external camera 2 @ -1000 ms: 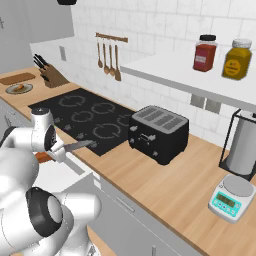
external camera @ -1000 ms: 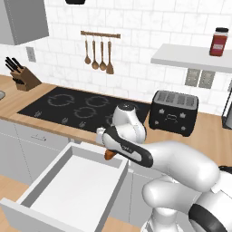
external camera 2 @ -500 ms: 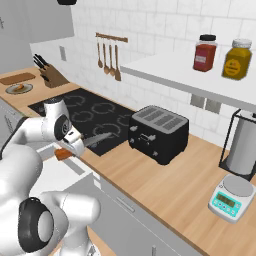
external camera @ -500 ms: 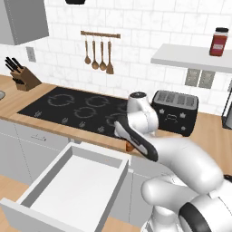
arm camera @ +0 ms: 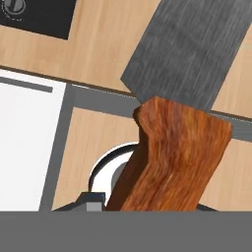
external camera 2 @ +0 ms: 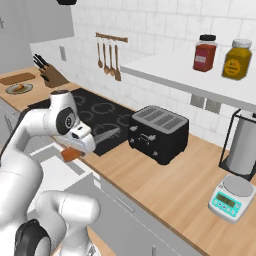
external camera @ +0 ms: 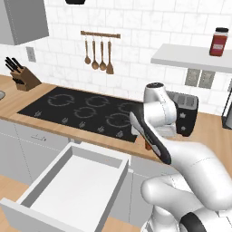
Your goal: Pick up the knife from the drawer and place it on the cutting board. Then place the meat from the plate to the cutting board.
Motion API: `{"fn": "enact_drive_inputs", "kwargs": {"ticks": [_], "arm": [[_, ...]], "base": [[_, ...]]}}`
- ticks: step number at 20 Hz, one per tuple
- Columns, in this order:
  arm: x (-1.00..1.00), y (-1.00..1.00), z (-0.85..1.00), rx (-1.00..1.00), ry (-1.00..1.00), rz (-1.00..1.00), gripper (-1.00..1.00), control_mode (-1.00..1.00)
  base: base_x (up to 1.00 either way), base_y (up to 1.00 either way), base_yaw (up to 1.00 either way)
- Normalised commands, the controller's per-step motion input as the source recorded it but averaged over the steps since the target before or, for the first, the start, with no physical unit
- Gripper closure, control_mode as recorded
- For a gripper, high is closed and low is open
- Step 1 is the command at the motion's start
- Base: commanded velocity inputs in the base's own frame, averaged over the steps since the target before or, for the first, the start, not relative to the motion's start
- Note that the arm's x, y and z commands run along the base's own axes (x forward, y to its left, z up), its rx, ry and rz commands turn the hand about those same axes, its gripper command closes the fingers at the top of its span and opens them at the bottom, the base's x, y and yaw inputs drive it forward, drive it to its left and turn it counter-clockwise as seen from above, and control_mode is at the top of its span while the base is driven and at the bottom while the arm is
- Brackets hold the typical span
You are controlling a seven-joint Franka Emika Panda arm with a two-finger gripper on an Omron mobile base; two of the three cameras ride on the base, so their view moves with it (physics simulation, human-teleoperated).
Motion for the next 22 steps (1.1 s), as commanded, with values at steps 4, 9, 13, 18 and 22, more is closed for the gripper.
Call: {"fn": "enact_drive_inputs", "kwargs": {"ticks": [4,9,13,18,22], "arm": [[-0.06,-0.04,-0.53,-0.14,0.05,0.18,1.0,-1.0],[0.0,-0.02,-0.1,0.0,-0.01,0.12,1.0,1.0],[0.0,0.0,0.0,0.0,0.0,0.0,1.0,1.0],[0.0,0.0,0.0,0.0,0.0,0.0,1.0,1.0],[0.0,0.0,0.0,0.0,0.0,0.0,1.0,1.0]], "base": [[0.0,0.0,0.0],[-0.19,-0.18,0.24],[-0.86,-0.62,0.34],[-1.0,-0.22,0.22],[-0.71,0.74,0.22]]}}
